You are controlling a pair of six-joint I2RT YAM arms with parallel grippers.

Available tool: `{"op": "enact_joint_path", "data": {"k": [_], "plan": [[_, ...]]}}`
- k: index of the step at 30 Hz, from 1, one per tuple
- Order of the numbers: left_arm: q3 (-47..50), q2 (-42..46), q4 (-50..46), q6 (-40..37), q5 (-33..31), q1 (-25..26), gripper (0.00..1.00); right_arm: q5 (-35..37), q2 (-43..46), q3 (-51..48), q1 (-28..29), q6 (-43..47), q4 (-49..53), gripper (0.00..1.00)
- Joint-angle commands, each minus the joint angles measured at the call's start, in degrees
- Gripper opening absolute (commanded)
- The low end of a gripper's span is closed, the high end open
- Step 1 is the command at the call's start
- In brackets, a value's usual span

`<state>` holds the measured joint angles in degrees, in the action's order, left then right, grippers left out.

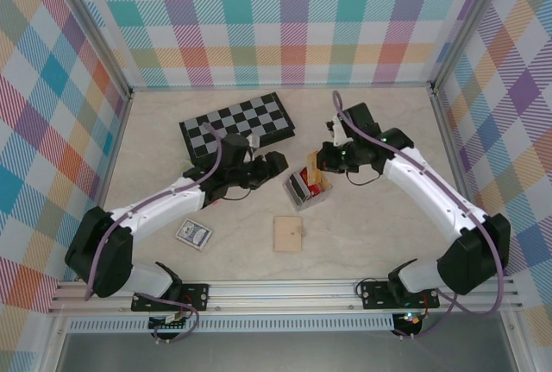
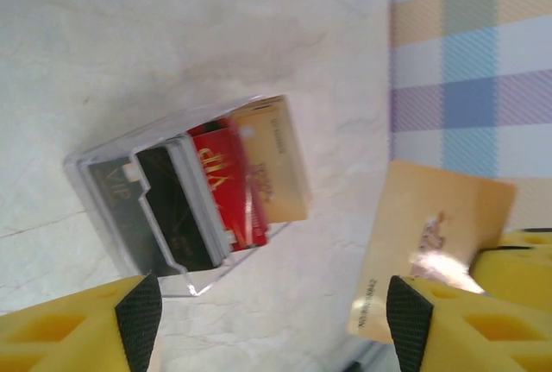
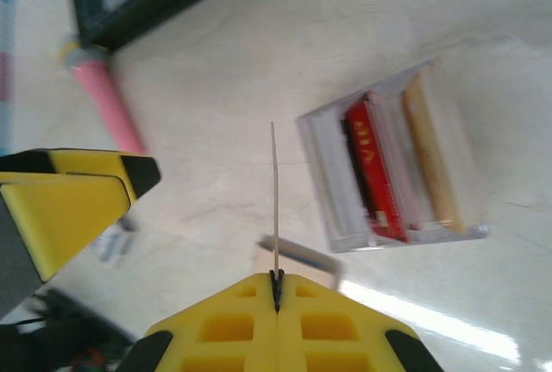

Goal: Put the credit cards into the card holder

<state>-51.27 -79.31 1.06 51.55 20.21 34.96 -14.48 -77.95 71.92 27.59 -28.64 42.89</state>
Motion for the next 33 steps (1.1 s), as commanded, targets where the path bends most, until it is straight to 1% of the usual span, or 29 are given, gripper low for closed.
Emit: {"op": "enact_joint_path", "data": {"k": [1,3,5,7,9,12,17,19,21,25,27,30,31,33], "plan": [[0.9,1.2,8.9,1.5,9.9,-1.7,0.73,-13.4,3.1,-3.5,-1.9,-6.8,-9.2,0.02],[0.5,0.1,12.0,2.4,13.6,-2.1,0.74,-17.2,4.2,-5.3,-2.6,-9.0,-12.7,0.03],[-0.2,-1.1,14.3,3.3,16.1,-2.1,0.72,-19.6,4.6,-6.3,-2.8,-10.3,-15.0,0.03],[-0.2,-2.2,18.0,5.1,18.3,-2.1,0.69,-20.8,4.8,-7.1,-2.8,-11.3,-16.5,0.03],[-0.4,-3.2,20.6,6.3,20.1,-2.1,0.63,-22.0,5.0,-8.0,-3.0,-12.2,-18.5,0.03],[-0.5,-3.7,20.6,6.5,20.9,-2.0,0.54,-23.2,4.6,-9.2,-3.4,-13.5,-20.6,0.04],[-0.2,-3.2,20.1,6.5,21.3,-2.0,0.48,-25.3,4.6,-11.2,-4.1,-15.6,-24.5,0.04],[-0.1,-3.1,20.5,6.8,21.4,-2.0,0.42,-25.5,4.4,-11.5,-4.3,-16.0,-25.0,0.04],[-0.1,-2.8,20.6,6.8,21.3,-2.0,0.33,-24.9,4.2,-11.8,-4.5,-16.0,-24.5,0.04],[-0.1,-2.1,20.3,6.9,20.7,-2.0,0.13,-26.2,4.5,-13.5,-5.2,-17.1,-26.4,0.09],[0.1,-1.9,21.0,7.6,20.7,-2.1,0.06,-26.3,5.1,-14.3,-5.3,-17.8,-27.3,0.14],[0.5,-1.8,23.3,9.5,21.0,-2.1,0.0,-28.2,5.7,-16.1,-5.4,-19.8,-31.3,0.22],[0.6,-1.9,24.0,10.1,21.2,-2.1,0.0,-29.1,5.6,-16.5,-5.4,-20.4,-32.6,0.25],[0.8,-1.9,25.2,11.2,21.2,-2.0,0.0,-29.5,5.2,-17.1,-5.4,-21.1,-33.9,0.26]]}}
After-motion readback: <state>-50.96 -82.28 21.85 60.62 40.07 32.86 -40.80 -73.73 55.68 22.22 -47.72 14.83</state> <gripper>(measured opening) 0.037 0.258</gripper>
